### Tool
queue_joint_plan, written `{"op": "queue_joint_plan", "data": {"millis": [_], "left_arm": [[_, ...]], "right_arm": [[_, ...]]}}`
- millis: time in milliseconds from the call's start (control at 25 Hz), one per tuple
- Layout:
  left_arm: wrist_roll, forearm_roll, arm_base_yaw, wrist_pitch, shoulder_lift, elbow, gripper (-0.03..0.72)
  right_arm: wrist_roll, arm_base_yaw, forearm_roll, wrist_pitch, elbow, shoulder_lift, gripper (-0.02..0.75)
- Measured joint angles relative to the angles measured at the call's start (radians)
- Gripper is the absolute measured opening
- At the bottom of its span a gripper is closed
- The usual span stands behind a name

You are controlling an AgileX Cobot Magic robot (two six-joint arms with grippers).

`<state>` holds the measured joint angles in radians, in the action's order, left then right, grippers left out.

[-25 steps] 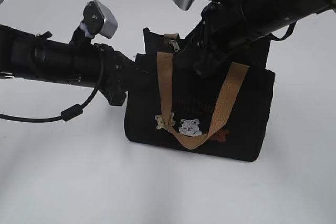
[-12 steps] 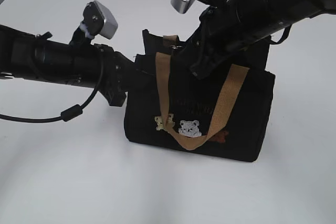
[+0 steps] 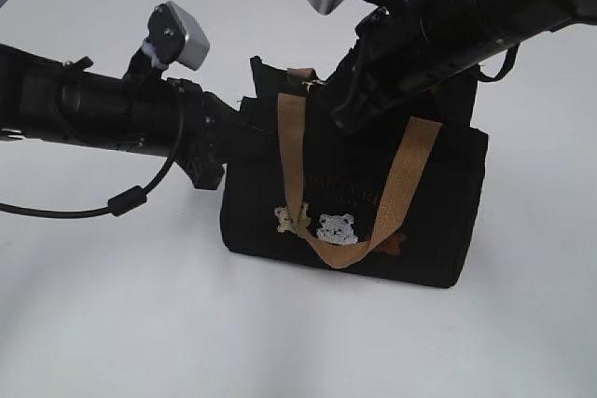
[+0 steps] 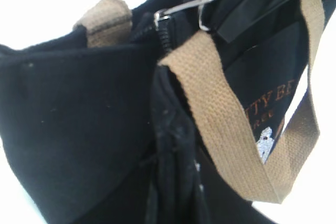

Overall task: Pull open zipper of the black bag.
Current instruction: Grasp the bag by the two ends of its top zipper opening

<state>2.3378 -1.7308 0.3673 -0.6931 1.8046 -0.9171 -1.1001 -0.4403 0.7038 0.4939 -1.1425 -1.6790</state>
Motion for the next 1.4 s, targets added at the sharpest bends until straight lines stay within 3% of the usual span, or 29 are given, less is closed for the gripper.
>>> {"op": "queue_joint_plan", "data": {"millis": [120,280,360,440,640,1040,1200,1400], "left_arm": [[0.0,0.001,0.0,0.0,0.0,0.0,0.065],[0.0,0.001,0.0,0.0,0.0,0.0,0.065],[0.0,0.001,0.0,0.0,0.0,0.0,0.065],[0.0,0.001,0.0,0.0,0.0,0.0,0.065],[0.0,0.001,0.0,0.0,0.0,0.0,0.065],[0.0,-0.003,0.002,-0.021,0.0,0.0,0.065],[0.0,-0.002,0.005,-0.017,0.0,0.0,0.065],[0.0,-0.002,0.005,-0.013,0.0,0.0,0.065]], "right_arm": [[0.038,0.0,0.0,0.002,0.0,0.0,0.126],[0.055,0.0,0.002,0.006,-0.001,0.0,0.238],[0.056,0.0,0.003,0.01,-0.001,0.0,0.258],[0.058,0.0,0.004,0.011,-0.001,0.0,0.236],[0.059,0.0,0.004,0.01,-0.002,0.001,0.056],[0.106,0.006,-0.01,0.053,0.003,0.041,0.057],[0.123,0.015,-0.005,0.068,0.003,0.048,0.128],[0.135,0.016,0.003,0.068,0.002,0.058,0.13]]}}
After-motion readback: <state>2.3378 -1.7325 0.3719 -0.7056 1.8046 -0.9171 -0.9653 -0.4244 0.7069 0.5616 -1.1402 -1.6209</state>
